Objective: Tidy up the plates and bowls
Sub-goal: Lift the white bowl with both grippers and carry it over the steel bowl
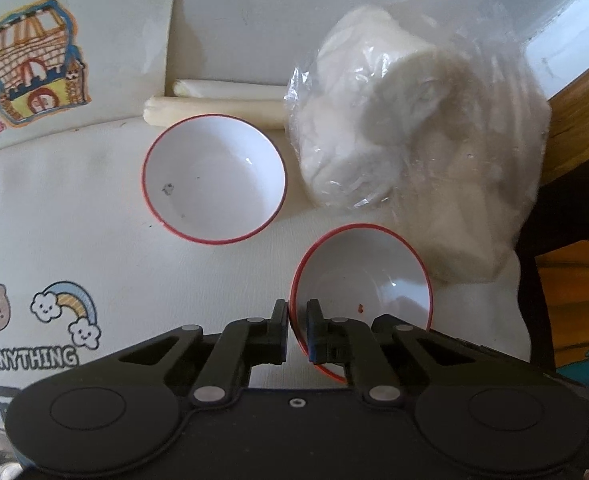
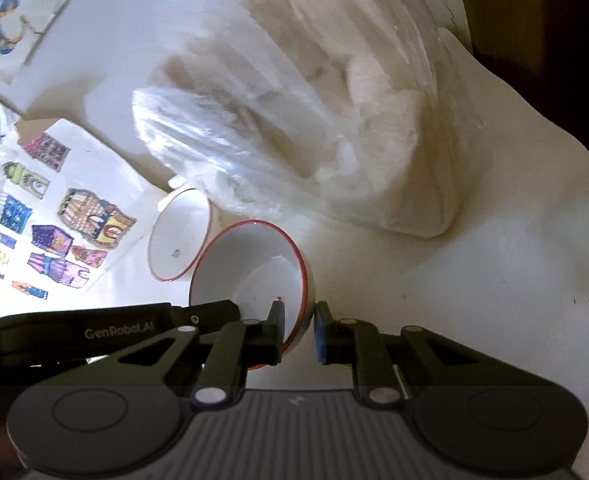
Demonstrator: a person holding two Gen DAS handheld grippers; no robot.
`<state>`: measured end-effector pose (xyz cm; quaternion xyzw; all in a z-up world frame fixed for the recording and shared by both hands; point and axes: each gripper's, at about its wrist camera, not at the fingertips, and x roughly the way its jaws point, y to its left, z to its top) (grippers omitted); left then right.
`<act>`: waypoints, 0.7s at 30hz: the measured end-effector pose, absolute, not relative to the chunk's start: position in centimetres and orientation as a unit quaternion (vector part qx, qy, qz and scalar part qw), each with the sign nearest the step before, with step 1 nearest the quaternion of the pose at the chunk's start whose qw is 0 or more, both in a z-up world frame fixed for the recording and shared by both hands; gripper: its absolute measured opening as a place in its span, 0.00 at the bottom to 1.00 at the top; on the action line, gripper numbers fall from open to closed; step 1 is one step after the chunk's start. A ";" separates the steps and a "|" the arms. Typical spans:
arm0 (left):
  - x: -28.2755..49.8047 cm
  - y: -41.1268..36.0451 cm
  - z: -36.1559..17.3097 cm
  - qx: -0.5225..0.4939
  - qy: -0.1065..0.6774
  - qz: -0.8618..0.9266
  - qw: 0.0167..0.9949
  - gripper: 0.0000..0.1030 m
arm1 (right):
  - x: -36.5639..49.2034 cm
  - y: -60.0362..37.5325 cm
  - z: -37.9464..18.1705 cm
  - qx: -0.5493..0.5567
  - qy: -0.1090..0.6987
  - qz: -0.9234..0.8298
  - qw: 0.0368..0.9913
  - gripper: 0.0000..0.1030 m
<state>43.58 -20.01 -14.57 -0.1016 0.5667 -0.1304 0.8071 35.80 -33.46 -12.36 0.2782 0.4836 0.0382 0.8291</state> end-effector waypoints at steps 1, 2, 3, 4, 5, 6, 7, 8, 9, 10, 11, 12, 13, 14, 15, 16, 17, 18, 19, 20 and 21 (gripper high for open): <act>43.4 -19.8 -14.3 -0.103 0.565 -0.132 0.808 0.09 | 35.6 -33.3 -12.1 0.278 0.482 0.039 0.830 0.16; 43.1 -19.6 -14.1 -0.104 0.562 -0.133 0.809 0.09 | 35.4 -33.2 -11.9 0.278 0.481 0.040 0.831 0.16; 42.9 -19.5 -13.8 -0.104 0.560 -0.135 0.811 0.09 | 35.1 -33.0 -11.7 0.278 0.480 0.041 0.831 0.16; 42.7 -19.2 -13.5 -0.103 0.557 -0.137 0.812 0.09 | 34.9 -32.8 -11.5 0.278 0.478 0.042 0.832 0.16; 42.4 -18.9 -13.2 -0.102 0.554 -0.140 0.814 0.09 | 34.7 -32.5 -11.2 0.277 0.477 0.042 0.833 0.16; 42.1 -18.6 -12.8 -0.101 0.552 -0.142 0.815 0.09 | 34.5 -32.3 -10.9 0.277 0.475 0.042 0.834 0.16; 41.9 -18.3 -12.5 -0.101 0.550 -0.144 0.816 0.09 | 34.3 -32.1 -10.7 0.276 0.473 0.043 0.836 0.16; 41.7 -18.2 -12.2 -0.101 0.547 -0.147 0.818 0.09 | 34.0 -31.9 -10.4 0.276 0.471 0.043 0.837 0.16; 41.4 -18.1 -11.9 -0.102 0.545 -0.149 0.819 0.09 | 33.8 -32.1 -10.1 0.276 0.470 0.045 0.837 0.16; 41.2 -17.9 -11.7 -0.101 0.544 -0.151 0.820 0.09 | 33.6 -31.8 -9.8 0.275 0.468 0.045 0.839 0.16; 40.8 -17.7 -11.3 -0.100 0.542 -0.153 0.820 0.09 | 33.3 -31.7 -9.5 0.273 0.466 0.046 0.840 0.16; 40.4 -17.4 -11.0 -0.100 0.540 -0.156 0.821 0.09 | 33.1 -31.4 -9.2 0.272 0.465 0.046 0.841 0.16; 40.1 -17.2 -11.0 -0.100 0.539 -0.157 0.821 0.09 | 32.8 -31.2 -8.9 0.271 0.464 0.046 0.842 0.16; 39.8 -16.9 -10.9 -0.102 0.539 -0.158 0.821 0.09 | 32.6 -31.0 -8.7 0.269 0.464 0.046 0.842 0.16; 39.6 -16.6 -10.8 -0.104 0.538 -0.160 0.821 0.09 | 32.3 -30.9 -8.6 0.268 0.465 0.047 0.843 0.16; 39.3 -16.3 -10.7 -0.105 0.537 -0.160 0.821 0.09 | 32.1 -30.6 -8.4 0.266 0.465 0.047 0.843 0.16; 38.9 -16.0 -10.6 -0.107 0.537 -0.161 0.821 0.09 | 31.8 -30.3 -8.3 0.264 0.466 0.048 0.843 0.16; 38.6 -15.8 -10.6 -0.108 0.536 -0.162 0.821 0.09 | 31.6 -30.2 -8.1 0.262 0.467 0.048 0.843 0.16; 38.3 -15.6 -10.5 -0.108 0.536 -0.164 0.821 0.09 | 31.3 -29.9 -8.0 0.260 0.468 0.049 0.843 0.16; 38.0 -15.4 -10.4 -0.108 0.536 -0.166 0.821 0.09 | 31.1 -29.7 -7.9 0.259 0.468 0.048 0.843 0.16; 37.7 -15.1 -10.3 -0.108 0.537 -0.167 0.820 0.09 | 30.8 -29.5 -7.8 0.258 0.469 0.049 0.843 0.16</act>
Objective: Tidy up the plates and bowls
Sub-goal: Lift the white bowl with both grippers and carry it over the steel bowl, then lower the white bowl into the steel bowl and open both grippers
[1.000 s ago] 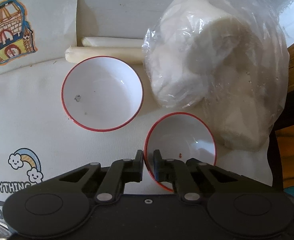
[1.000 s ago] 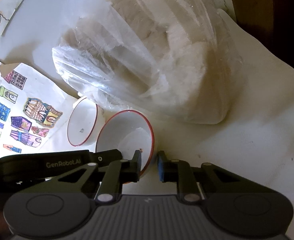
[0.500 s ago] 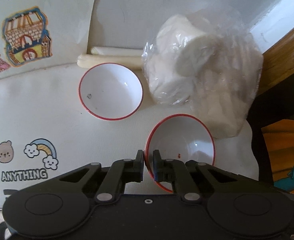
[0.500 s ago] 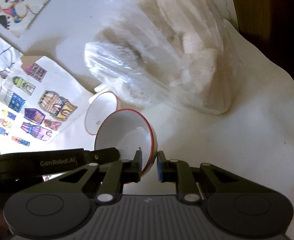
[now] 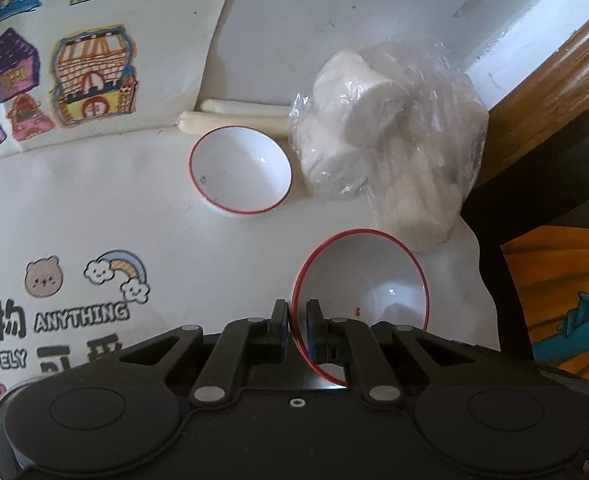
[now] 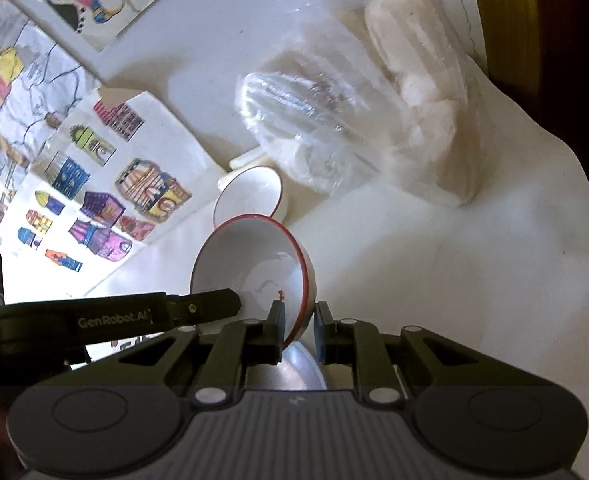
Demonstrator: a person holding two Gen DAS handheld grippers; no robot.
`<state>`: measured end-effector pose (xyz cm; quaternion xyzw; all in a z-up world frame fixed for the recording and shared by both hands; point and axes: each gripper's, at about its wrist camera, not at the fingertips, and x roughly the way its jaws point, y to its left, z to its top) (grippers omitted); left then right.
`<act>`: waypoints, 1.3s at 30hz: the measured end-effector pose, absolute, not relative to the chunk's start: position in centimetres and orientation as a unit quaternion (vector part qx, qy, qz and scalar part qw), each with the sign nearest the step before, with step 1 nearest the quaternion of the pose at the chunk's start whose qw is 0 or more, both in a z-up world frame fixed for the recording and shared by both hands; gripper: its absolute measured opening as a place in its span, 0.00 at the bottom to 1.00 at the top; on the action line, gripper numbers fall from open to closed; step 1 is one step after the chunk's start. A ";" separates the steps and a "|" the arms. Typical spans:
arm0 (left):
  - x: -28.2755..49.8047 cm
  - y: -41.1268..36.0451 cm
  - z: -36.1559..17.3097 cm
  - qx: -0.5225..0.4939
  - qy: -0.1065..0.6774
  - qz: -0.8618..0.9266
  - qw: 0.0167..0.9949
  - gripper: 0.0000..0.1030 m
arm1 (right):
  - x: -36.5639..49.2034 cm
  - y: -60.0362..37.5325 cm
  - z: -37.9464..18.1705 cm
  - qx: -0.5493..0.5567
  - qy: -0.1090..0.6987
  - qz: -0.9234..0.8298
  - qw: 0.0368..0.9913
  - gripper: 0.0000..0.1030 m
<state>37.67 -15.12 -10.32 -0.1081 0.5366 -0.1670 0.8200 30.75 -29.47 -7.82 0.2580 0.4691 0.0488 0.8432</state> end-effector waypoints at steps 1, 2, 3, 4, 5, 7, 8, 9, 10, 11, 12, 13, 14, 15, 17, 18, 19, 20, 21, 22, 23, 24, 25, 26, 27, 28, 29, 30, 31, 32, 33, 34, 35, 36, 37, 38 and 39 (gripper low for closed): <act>37.4 -14.9 -10.3 -0.109 0.538 -0.168 0.819 0.09 | 30.5 -29.2 -7.7 0.257 0.471 0.049 0.843 0.16; 37.1 -14.5 -10.2 -0.111 0.539 -0.169 0.818 0.09 | 30.2 -28.9 -7.7 0.255 0.472 0.050 0.842 0.16; 36.7 -14.2 -10.2 -0.113 0.540 -0.169 0.817 0.09 | 30.0 -28.6 -7.6 0.254 0.474 0.051 0.841 0.16; 36.4 -13.9 -10.3 -0.115 0.542 -0.170 0.815 0.09 | 29.7 -28.4 -7.6 0.253 0.476 0.052 0.841 0.16; 36.2 -13.6 -10.4 -0.116 0.543 -0.170 0.814 0.09 | 29.5 -28.2 -7.6 0.251 0.478 0.052 0.840 0.17; 35.7 -13.2 -10.7 -0.116 0.549 -0.170 0.810 0.09 | 29.0 -27.7 -7.8 0.252 0.482 0.053 0.838 0.16; 35.5 -13.0 -10.9 -0.116 0.552 -0.169 0.808 0.09 | 28.8 -27.5 -7.8 0.252 0.484 0.054 0.836 0.17; 35.3 -12.8 -11.1 -0.117 0.555 -0.170 0.806 0.09 | 28.7 -27.3 -7.9 0.252 0.485 0.055 0.835 0.17; 35.1 -12.5 -11.3 -0.117 0.557 -0.170 0.804 0.09 | 28.5 -27.2 -7.9 0.250 0.487 0.056 0.835 0.17; 34.9 -12.4 -11.4 -0.117 0.559 -0.170 0.803 0.09 | 28.3 -27.0 -8.0 0.249 0.489 0.058 0.834 0.17; 34.7 -12.2 -11.5 -0.116 0.562 -0.171 0.801 0.09 | 28.1 -26.9 -8.0 0.249 0.491 0.059 0.833 0.17; 34.4 -12.1 -11.7 -0.115 0.564 -0.171 0.799 0.09 | 28.0 -26.7 -8.1 0.249 0.493 0.060 0.831 0.17; 34.3 -11.9 -11.9 -0.113 0.568 -0.171 0.797 0.09 | 27.9 -26.5 -8.3 0.249 0.496 0.060 0.830 0.17; 34.1 -11.8 -12.1 -0.112 0.571 -0.171 0.795 0.09 | 27.7 -26.4 -8.3 0.250 0.499 0.060 0.827 0.17; 33.9 -11.7 -12.4 -0.109 0.577 -0.170 0.791 0.09 | 27.4 -26.1 -8.5 0.251 0.506 0.059 0.823 0.17; 33.8 -11.6 -12.5 -0.109 0.580 -0.170 0.789 0.09 | 27.3 -26.0 -8.6 0.251 0.510 0.058 0.821 0.16; 33.7 -11.5 -12.7 -0.108 0.584 -0.169 0.787 0.09 | 27.2 -25.9 -8.7 0.250 0.514 0.058 0.819 0.16; 33.7 -11.5 -12.9 -0.108 0.588 -0.169 0.784 0.09 | 27.2 -25.8 -8.9 0.250 0.517 0.056 0.816 0.17; 33.6 -11.5 -13.0 -0.107 0.590 -0.169 0.782 0.09 | 27.0 -25.8 -8.9 0.252 0.519 0.055 0.815 0.17; 33.6 -11.6 -13.1 -0.106 0.593 -0.169 0.780 0.09 | 27.0 -25.8 -9.0 0.253 0.521 0.054 0.813 0.17; 33.6 -11.7 -13.2 -0.104 0.595 -0.169 0.779 0.09 | 26.9 -25.8 -9.1 0.254 0.523 0.053 0.812 0.17; 33.7 -11.7 -13.2 -0.103 0.596 -0.170 0.778 0.09 | 26.8 -25.8 -9.1 0.254 0.525 0.051 0.811 0.17; 33.7 -11.8 -13.3 -0.102 0.599 -0.169 0.776 0.09 | 26.8 -25.8 -9.2 0.255 0.527 0.050 0.809 0.17; 33.7 -11.8 -13.4 -0.100 0.601 -0.169 0.775 0.09 | 26.8 -25.8 -9.3 0.255 0.529 0.049 0.808 0.17; 33.7 -11.9 -13.5 -0.098 0.603 -0.169 0.774 0.09 | 26.8 -25.8 -9.3 0.255 0.530 0.048 0.807 0.17; 33.7 -12.0 -13.6 -0.097 0.604 -0.168 0.773 0.09 | 26.8 -25.8 -9.4 0.256 0.532 0.047 0.806 0.17; 33.7 -12.0 -13.7 -0.097 0.606 -0.168 0.771 0.09 | 26.8 -25.9 -9.4 0.256 0.533 0.047 0.805 0.17; 33.8 -12.1 -13.8 -0.098 0.608 -0.166 0.770 0.09 | 26.8 -25.9 -9.5 0.256 0.534 0.046 0.804 0.17; 33.8 -12.1 -13.9 -0.098 0.610 -0.165 0.769 0.09 | 26.8 -25.9 -9.5 0.256 0.535 0.046 0.804 0.17; 33.9 -12.1 -13.9 -0.099 0.611 -0.165 0.768 0.09 | 26.8 -25.9 -9.5 0.256 0.536 0.046 0.803 0.17; 33.9 -12.1 -14.0 -0.099 0.611 -0.164 0.768 0.09 | 26.9 -25.9 -9.6 0.255 0.537 0.046 0.803 0.17; 33.9 -12.2 -14.0 -0.098 0.612 -0.163 0.768 0.09 | 26.9 -25.9 -9.6 0.254 0.538 0.046 0.803 0.17; 34.0 -12.2 -14.1 -0.099 0.612 -0.162 0.768 0.09 | 27.0 -25.9 -9.6 0.253 0.539 0.047 0.802 0.17; 34.0 -12.2 -14.1 -0.099 0.613 -0.160 0.768 0.09 | 27.0 -25.9 -9.7 0.253 0.540 0.047 0.802 0.17; 34.1 -12.2 -14.1 -0.099 0.612 -0.159 0.768 0.09 | 27.1 -25.9 -9.7 0.252 0.540 0.048 0.801 0.17; 34.2 -12.2 -14.1 -0.100 0.613 -0.159 0.768 0.09 | 27.1 -25.8 -9.8 0.252 0.541 0.048 0.801 0.17; 34.2 -12.2 -14.2 -0.100 0.613 -0.157 0.768 0.09 | 27.2 -25.8 -9.9 0.251 0.542 0.048 0.801 0.17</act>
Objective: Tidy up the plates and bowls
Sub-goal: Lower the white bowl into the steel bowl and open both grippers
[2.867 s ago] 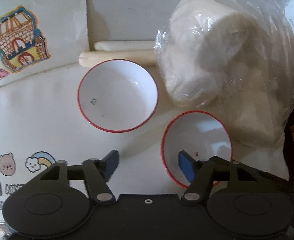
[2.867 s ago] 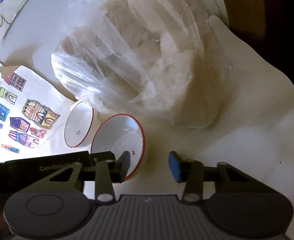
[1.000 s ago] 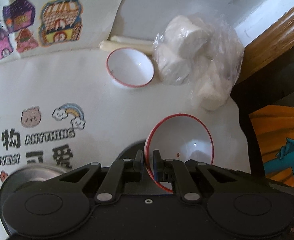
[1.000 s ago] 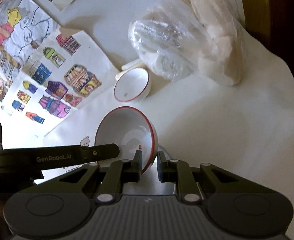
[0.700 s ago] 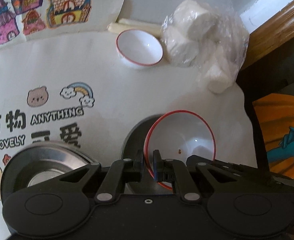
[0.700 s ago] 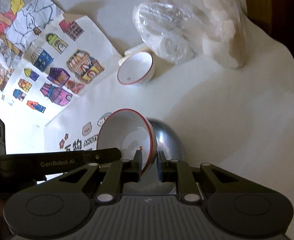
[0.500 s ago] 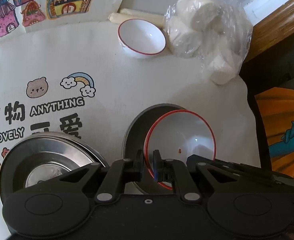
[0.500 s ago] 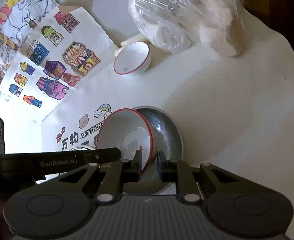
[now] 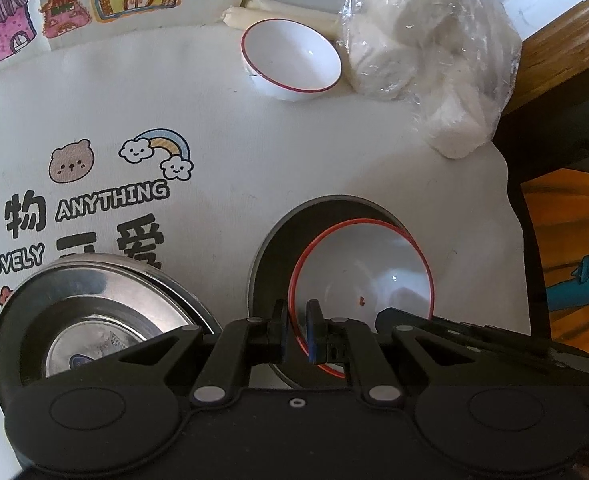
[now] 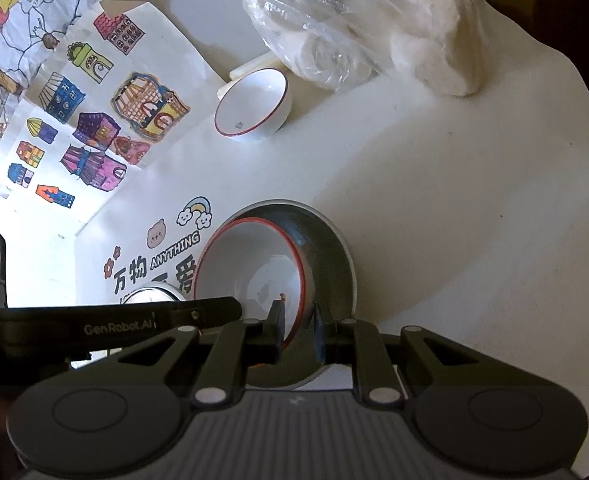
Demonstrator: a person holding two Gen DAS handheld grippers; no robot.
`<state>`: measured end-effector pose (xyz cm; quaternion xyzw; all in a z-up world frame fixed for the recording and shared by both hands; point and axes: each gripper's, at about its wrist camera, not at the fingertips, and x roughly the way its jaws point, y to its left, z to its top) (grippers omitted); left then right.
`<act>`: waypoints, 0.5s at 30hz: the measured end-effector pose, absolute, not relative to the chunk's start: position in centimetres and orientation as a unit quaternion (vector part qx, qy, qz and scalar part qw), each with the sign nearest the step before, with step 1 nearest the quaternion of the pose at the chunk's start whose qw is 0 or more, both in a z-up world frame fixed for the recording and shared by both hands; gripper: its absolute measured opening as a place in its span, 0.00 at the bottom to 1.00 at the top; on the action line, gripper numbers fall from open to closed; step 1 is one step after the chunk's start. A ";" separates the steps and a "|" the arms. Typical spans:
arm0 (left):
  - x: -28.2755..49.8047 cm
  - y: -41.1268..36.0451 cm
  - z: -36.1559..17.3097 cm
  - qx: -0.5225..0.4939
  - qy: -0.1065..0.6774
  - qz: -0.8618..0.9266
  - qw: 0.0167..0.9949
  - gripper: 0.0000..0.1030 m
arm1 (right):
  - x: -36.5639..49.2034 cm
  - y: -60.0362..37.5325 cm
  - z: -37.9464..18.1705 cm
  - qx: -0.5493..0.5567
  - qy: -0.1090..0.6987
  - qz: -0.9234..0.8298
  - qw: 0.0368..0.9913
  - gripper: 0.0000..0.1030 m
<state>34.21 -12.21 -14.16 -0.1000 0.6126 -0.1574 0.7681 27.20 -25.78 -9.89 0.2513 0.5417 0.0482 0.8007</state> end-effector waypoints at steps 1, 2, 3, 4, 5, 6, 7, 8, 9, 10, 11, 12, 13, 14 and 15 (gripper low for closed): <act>34.2 -12.2 -14.2 -0.100 0.612 -0.156 0.768 0.09 | 27.3 -25.8 -10.0 0.251 0.542 0.049 0.800 0.17; 34.3 -12.2 -14.2 -0.100 0.613 -0.155 0.769 0.09 | 27.3 -25.8 -10.0 0.249 0.543 0.049 0.800 0.17; 34.3 -12.2 -14.3 -0.100 0.613 -0.153 0.768 0.09 | 27.4 -25.8 -10.1 0.248 0.544 0.050 0.800 0.17; 34.4 -12.3 -14.4 -0.100 0.614 -0.152 0.768 0.09 | 27.4 -25.8 -10.2 0.247 0.545 0.050 0.799 0.17; 34.4 -12.3 -14.4 -0.100 0.614 -0.150 0.768 0.09 | 27.5 -25.8 -10.3 0.246 0.546 0.051 0.799 0.17; 34.5 -12.3 -14.5 -0.101 0.615 -0.148 0.768 0.09 | 27.5 -25.8 -10.3 0.246 0.547 0.051 0.798 0.17; 34.5 -12.3 -14.6 -0.101 0.616 -0.147 0.768 0.09 | 27.6 -25.8 -10.4 0.246 0.548 0.051 0.798 0.17; 34.5 -12.3 -14.6 -0.101 0.616 -0.145 0.768 0.09 | 27.6 -25.8 -10.5 0.245 0.549 0.050 0.798 0.17; 34.6 -12.3 -14.7 -0.101 0.616 -0.144 0.767 0.09 | 27.7 -25.9 -10.5 0.245 0.549 0.050 0.797 0.17; 34.7 -12.3 -14.7 -0.102 0.617 -0.143 0.767 0.09 | 27.8 -25.9 -10.6 0.245 0.550 0.051 0.797 0.17; 34.7 -12.3 -14.8 -0.102 0.617 -0.141 0.768 0.09 | 27.8 -26.0 -10.7 0.245 0.551 0.051 0.796 0.17; 34.8 -12.3 -14.8 -0.101 0.617 -0.140 0.768 0.09 | 27.9 -26.0 -10.8 0.245 0.552 0.051 0.795 0.17; 34.8 -12.3 -14.8 -0.101 0.617 -0.139 0.768 0.09 | 27.9 -26.0 -10.9 0.244 0.553 0.051 0.795 0.17; 34.9 -12.4 -14.9 -0.101 0.617 -0.137 0.768 0.09 | 27.9 -26.0 -10.9 0.244 0.554 0.052 0.794 0.17; 34.9 -12.4 -14.9 -0.101 0.618 -0.136 0.768 0.09 | 28.0 -26.1 -11.0 0.244 0.554 0.054 0.794 0.17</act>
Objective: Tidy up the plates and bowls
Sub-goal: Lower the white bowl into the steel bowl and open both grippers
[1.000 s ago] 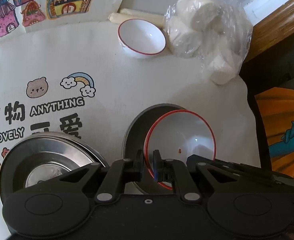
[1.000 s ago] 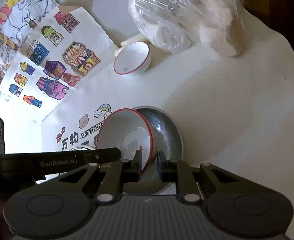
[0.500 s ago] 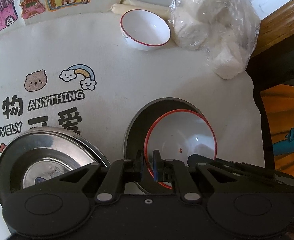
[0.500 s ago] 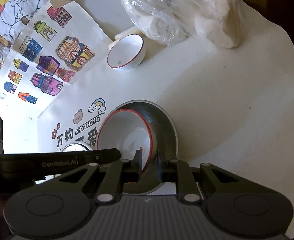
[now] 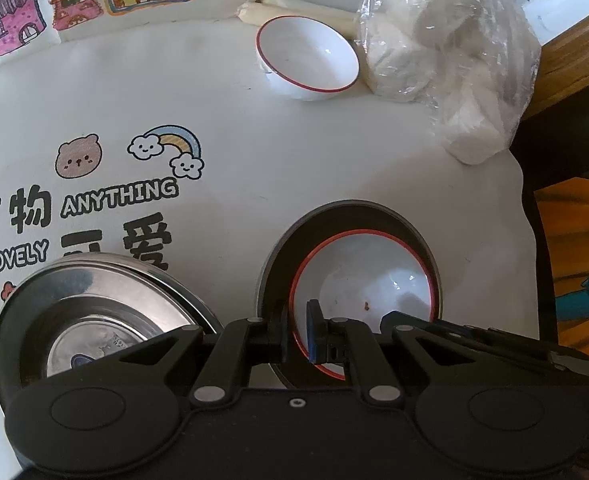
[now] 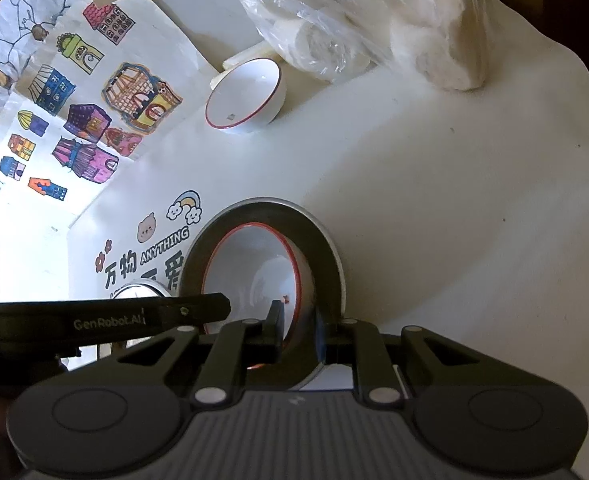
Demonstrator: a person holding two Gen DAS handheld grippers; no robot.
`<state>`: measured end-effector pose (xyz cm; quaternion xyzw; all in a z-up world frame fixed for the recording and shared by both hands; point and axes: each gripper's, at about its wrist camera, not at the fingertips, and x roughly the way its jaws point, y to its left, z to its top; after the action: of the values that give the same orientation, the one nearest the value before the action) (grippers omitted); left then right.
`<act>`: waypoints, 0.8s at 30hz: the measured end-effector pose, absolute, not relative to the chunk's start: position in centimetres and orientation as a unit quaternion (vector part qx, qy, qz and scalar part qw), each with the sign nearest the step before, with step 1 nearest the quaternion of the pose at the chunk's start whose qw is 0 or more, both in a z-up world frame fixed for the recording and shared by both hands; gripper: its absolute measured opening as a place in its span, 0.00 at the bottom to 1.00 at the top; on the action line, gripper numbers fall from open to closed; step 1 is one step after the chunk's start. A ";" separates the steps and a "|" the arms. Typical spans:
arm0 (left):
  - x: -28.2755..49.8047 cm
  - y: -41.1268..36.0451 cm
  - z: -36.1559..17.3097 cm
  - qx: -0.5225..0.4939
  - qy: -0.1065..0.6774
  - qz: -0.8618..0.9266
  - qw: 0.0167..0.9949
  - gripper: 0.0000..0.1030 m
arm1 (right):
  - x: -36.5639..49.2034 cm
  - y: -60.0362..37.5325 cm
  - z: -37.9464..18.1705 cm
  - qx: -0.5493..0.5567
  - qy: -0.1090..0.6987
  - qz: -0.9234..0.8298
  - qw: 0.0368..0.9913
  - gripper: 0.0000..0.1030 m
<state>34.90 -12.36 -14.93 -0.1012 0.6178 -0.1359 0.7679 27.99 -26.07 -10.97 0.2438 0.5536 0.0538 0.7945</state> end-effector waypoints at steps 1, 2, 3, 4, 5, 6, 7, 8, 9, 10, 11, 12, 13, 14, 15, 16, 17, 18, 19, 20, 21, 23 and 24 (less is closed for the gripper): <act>34.9 -12.4 -15.0 -0.101 0.618 -0.135 0.768 0.09 | 28.1 -26.1 -11.0 0.243 0.553 0.055 0.795 0.17; 34.9 -12.3 -15.0 -0.101 0.618 -0.134 0.768 0.09 | 28.1 -26.1 -11.0 0.242 0.553 0.056 0.795 0.17; 34.9 -12.3 -15.0 -0.102 0.618 -0.133 0.768 0.09 | 28.2 -26.0 -11.0 0.241 0.553 0.057 0.796 0.17; 35.0 -12.4 -15.0 -0.101 0.617 -0.132 0.769 0.09 | 28.3 -26.0 -11.0 0.239 0.553 0.059 0.796 0.17; 35.0 -12.4 -15.0 -0.101 0.617 -0.131 0.770 0.09 | 28.3 -26.0 -11.0 0.239 0.553 0.060 0.796 0.17; 35.1 -12.4 -15.0 -0.100 0.617 -0.130 0.770 0.09 | 28.4 -26.0 -11.0 0.238 0.552 0.061 0.797 0.17; 35.1 -12.4 -15.1 -0.100 0.617 -0.130 0.770 0.09 | 28.5 -26.0 -11.0 0.237 0.552 0.062 0.797 0.17; 35.1 -12.4 -15.1 -0.100 0.617 -0.129 0.770 0.09 | 28.5 -26.0 -11.0 0.235 0.552 0.063 0.797 0.18; 35.1 -12.4 -15.1 -0.101 0.617 -0.129 0.770 0.09 | 28.5 -26.0 -11.0 0.234 0.552 0.064 0.798 0.18; 35.2 -12.4 -15.1 -0.101 0.617 -0.128 0.770 0.09 | 28.5 -26.1 -11.0 0.233 0.552 0.065 0.798 0.18; 35.2 -12.4 -15.1 -0.102 0.617 -0.128 0.770 0.09 | 28.4 -26.1 -11.0 0.233 0.552 0.065 0.798 0.19; 35.1 -12.4 -15.0 -0.101 0.616 -0.128 0.770 0.09 | 28.4 -26.1 -10.9 0.233 0.551 0.066 0.799 0.21; 35.2 -12.4 -15.0 -0.103 0.616 -0.128 0.770 0.09 | 28.4 -26.2 -10.9 0.233 0.551 0.067 0.799 0.21; 35.2 -12.3 -15.0 -0.103 0.616 -0.127 0.771 0.09 | 28.4 -26.2 -10.9 0.232 0.551 0.068 0.798 0.21; 35.1 -12.3 -15.0 -0.104 0.615 -0.128 0.771 0.09 | 28.4 -26.2 -10.9 0.233 0.551 0.067 0.798 0.21; 35.1 -12.3 -14.9 -0.104 0.615 -0.128 0.772 0.09 | 28.4 -26.3 -10.9 0.233 0.551 0.068 0.798 0.21; 35.1 -12.3 -14.9 -0.104 0.614 -0.128 0.772 0.09 | 28.4 -26.3 -11.0 0.233 0.551 0.068 0.798 0.22; 35.1 -12.3 -14.9 -0.103 0.613 -0.127 0.773 0.09 | 28.3 -26.3 -11.0 0.233 0.551 0.068 0.798 0.22; 35.1 -12.3 -14.8 -0.103 0.613 -0.127 0.773 0.09 | 28.3 -26.3 -11.0 0.233 0.551 0.069 0.799 0.22; 35.1 -12.3 -14.7 -0.102 0.612 -0.127 0.774 0.09 | 28.3 -26.3 -10.9 0.232 0.550 0.070 0.799 0.23; 35.1 -12.3 -14.6 -0.102 0.612 -0.127 0.774 0.09 | 28.3 -26.3 -10.8 0.231 0.550 0.071 0.800 0.24; 35.1 -12.3 -14.5 -0.102 0.610 -0.126 0.775 0.10 | 28.2 -26.3 -10.6 0.228 0.549 0.072 0.801 0.26; 35.0 -12.3 -14.4 -0.103 0.609 -0.126 0.776 0.10 | 28.2 -26.3 -10.5 0.227 0.548 0.073 0.802 0.27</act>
<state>35.03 -12.31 -14.36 -0.1028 0.6094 -0.1260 0.7760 28.16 -26.30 -10.48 0.2273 0.5476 0.0734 0.8019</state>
